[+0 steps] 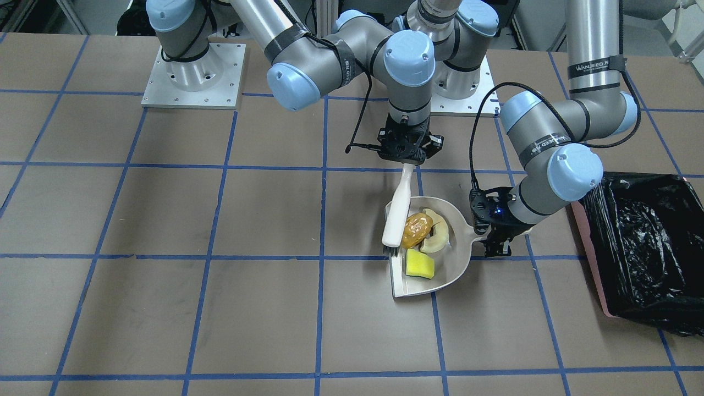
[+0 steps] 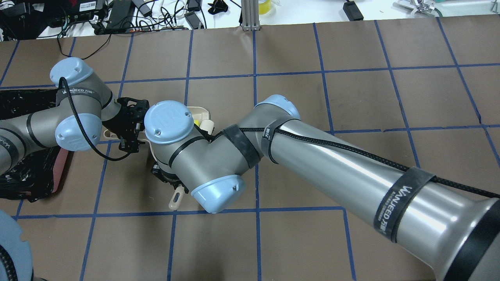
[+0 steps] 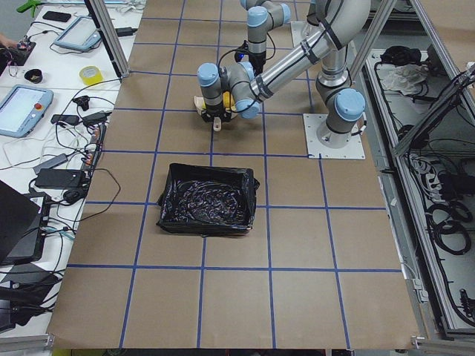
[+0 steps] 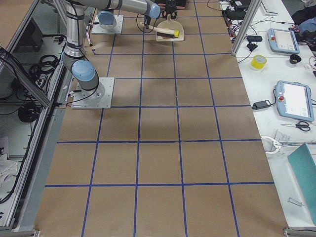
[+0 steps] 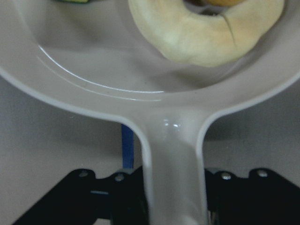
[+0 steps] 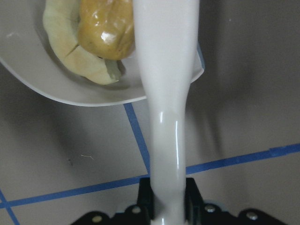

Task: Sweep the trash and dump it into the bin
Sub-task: 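Sweep the yellow potato into the dustpan with the brush in the right gripper, then carry the dustpan over the bin with the left gripper while the right returns the brush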

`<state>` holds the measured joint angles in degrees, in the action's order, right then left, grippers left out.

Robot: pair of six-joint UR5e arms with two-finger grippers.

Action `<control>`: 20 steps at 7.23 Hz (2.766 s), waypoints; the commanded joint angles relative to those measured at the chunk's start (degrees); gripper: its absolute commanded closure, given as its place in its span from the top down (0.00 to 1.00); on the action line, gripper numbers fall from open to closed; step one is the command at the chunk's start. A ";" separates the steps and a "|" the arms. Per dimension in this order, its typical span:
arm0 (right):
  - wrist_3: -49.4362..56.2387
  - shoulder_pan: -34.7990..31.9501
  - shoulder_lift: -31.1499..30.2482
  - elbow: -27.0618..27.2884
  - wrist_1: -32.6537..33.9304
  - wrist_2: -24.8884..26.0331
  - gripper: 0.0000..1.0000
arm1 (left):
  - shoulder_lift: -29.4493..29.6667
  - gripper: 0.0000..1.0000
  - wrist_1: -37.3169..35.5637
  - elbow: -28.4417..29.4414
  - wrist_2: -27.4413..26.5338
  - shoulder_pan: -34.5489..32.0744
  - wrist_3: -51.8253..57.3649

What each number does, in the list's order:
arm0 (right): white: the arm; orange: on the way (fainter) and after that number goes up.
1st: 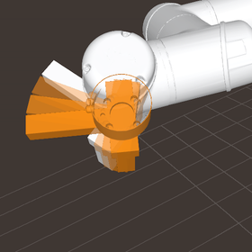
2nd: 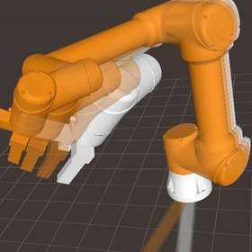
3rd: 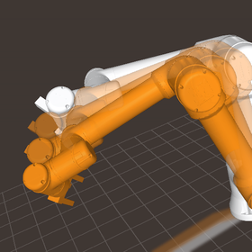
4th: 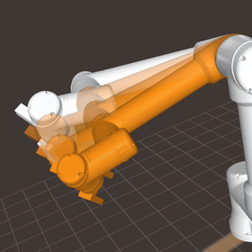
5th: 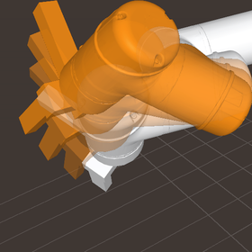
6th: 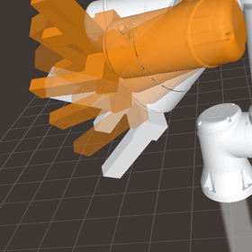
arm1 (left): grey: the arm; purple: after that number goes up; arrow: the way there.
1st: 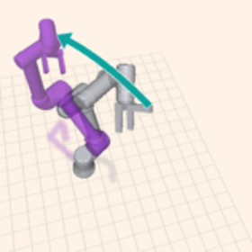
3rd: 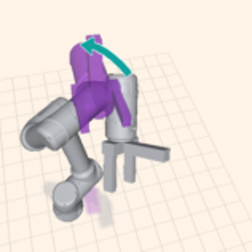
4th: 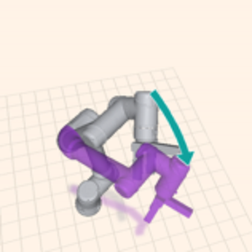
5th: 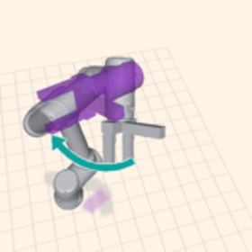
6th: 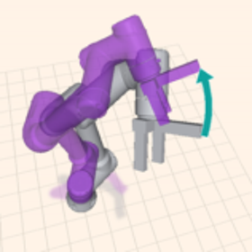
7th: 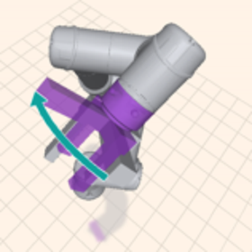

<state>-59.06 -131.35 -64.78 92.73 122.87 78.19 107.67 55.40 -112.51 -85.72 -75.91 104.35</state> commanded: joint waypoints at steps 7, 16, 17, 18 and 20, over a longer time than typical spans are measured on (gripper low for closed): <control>8.03 6.59 -4.63 -2.64 -15.79 9.85 0.00 | -0.01 0.00 1.54 0.54 9.76 8.57 5.32; 70.86 55.29 -8.17 -0.36 -21.90 14.67 0.00 | -4.66 0.00 37.03 19.85 19.36 26.92 16.56; 72.40 57.67 -6.69 0.08 -19.36 15.32 0.00 | -4.58 0.00 39.23 21.09 19.62 30.79 18.93; 74.25 58.39 -6.32 0.52 -18.21 15.50 0.00 | -4.58 0.00 41.17 24.32 18.67 34.05 19.39; 74.88 59.27 -5.01 1.14 -16.36 15.50 0.00 | -1.34 0.00 51.08 34.15 13.67 41.08 19.48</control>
<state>15.13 -72.76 -70.82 93.34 105.04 93.62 104.62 100.87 -84.14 -69.33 -39.27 123.60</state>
